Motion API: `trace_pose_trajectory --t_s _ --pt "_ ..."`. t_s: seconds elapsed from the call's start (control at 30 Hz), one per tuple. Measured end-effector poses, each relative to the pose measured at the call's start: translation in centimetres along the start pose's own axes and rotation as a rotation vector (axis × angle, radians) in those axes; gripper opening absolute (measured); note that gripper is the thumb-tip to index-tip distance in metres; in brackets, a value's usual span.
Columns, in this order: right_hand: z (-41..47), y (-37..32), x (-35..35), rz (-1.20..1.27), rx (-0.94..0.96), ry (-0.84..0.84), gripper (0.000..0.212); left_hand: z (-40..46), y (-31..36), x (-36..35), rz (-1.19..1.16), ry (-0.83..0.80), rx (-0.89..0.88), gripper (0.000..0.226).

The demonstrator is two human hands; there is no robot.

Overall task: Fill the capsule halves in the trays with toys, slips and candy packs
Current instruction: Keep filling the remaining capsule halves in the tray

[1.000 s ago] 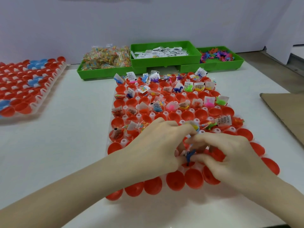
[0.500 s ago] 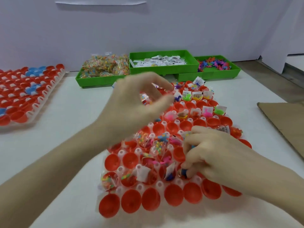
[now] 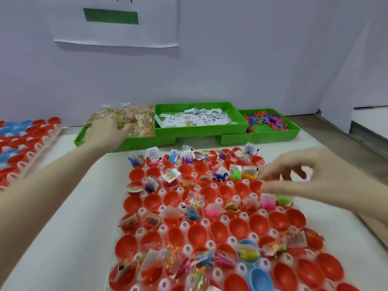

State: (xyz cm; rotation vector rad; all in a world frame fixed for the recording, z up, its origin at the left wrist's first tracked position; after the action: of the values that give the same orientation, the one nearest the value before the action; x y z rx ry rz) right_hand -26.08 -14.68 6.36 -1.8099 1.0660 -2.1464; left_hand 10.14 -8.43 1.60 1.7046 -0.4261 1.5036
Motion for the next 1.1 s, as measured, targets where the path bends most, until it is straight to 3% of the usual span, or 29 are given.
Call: trace_pose_trajectory --t_s 0.1,0.17,0.33,0.47,0.63,0.9,1.1 --pt "4.9 5.9 2.3 0.035 -0.196 0.287 0.012 1.1 -0.6 -1.8 0.120 -0.093 0.102 0.056" --pt "8.5 10.0 3.2 -0.007 -0.400 0.378 0.018 1.6 -0.7 -2.7 0.116 -0.063 0.136 0.053" --pt "14.4 15.7 2.7 -0.118 -0.605 0.238 0.031 2.5 -0.8 -2.7 0.104 0.094 0.074 0.044" --pt "16.7 16.8 3.0 -0.315 -0.812 0.113 0.021 3.0 -0.8 -2.9 0.078 0.137 0.010 0.043" --pt "17.8 17.1 3.3 -0.154 -0.799 0.260 0.026 3.4 -1.6 -2.8 -0.057 0.260 0.034 0.040" --pt "17.1 16.3 3.1 -0.431 -0.767 0.298 0.019 4.2 -2.3 -3.1 -0.303 0.294 0.046 0.035" --pt "16.4 16.5 3.8 -0.323 -0.706 0.434 0.018 4.5 -2.1 -3.0 -0.341 0.288 0.151 0.023"
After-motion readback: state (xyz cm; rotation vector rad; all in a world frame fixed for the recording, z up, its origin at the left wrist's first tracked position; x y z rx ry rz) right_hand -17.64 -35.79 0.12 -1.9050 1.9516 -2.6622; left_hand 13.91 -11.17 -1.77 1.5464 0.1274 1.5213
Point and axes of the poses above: each hand's wrist, its own z-axis towards the middle knuckle, its own x-axis out of the back of the hand, y = z × x, the point moved 2 cm from there along z, towards the middle knuckle, and after that the axes turned 11 degrees about -y, right-handed, at the moved point
